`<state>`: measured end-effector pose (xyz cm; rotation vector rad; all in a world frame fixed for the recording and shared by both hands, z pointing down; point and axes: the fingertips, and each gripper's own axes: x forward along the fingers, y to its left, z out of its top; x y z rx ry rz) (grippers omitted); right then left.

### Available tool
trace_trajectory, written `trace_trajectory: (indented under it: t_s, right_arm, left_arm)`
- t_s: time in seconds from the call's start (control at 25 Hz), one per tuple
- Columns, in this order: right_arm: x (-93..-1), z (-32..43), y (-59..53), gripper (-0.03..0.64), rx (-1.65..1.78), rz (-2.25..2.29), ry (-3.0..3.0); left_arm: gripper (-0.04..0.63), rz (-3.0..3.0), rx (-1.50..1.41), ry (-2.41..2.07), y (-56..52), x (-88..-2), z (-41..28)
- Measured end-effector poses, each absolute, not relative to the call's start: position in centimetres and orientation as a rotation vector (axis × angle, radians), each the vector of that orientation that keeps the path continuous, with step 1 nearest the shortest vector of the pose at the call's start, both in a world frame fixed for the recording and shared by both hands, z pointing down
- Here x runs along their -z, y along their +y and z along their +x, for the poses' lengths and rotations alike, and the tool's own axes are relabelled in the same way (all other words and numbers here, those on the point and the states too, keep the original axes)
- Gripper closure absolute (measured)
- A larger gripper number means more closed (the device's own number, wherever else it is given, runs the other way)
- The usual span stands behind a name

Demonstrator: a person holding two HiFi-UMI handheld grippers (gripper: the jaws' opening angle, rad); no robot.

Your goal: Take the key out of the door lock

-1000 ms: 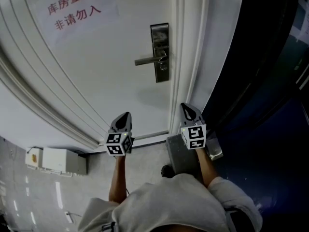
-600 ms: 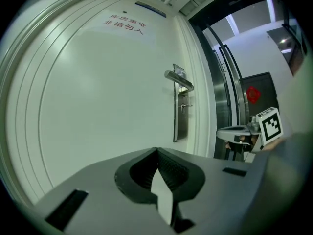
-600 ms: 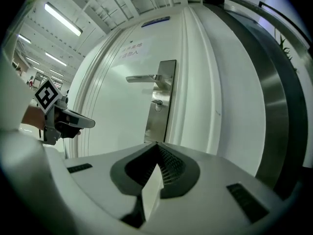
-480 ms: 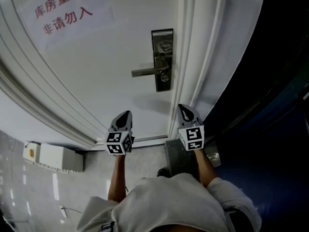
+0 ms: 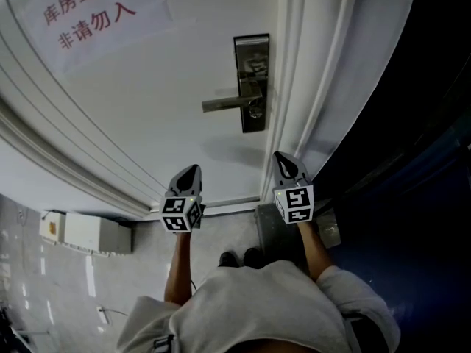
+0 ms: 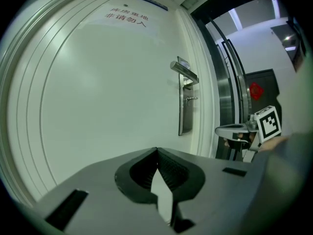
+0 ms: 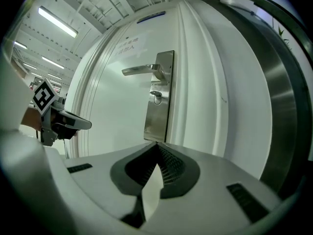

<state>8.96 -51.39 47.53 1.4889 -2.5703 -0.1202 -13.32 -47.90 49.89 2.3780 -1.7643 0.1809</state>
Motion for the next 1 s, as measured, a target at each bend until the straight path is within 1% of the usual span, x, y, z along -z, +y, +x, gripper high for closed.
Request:
trace_trajectory:
  t_s: [0.48,1.0]
  right_arm:
    - [-47.1,6.7,-52.4,0.594,0.142,1.522,-2.52]
    - [-42.4,5.1,-54.0,0.594,0.301,1.574,-2.514]
  left_arm:
    - [0.577,2.431,-0.141,-1.742,-50.0,-48.2,-15.8]
    - [0.577,2.493,-0.095,-1.749,-51.4,-45.6,-17.8]
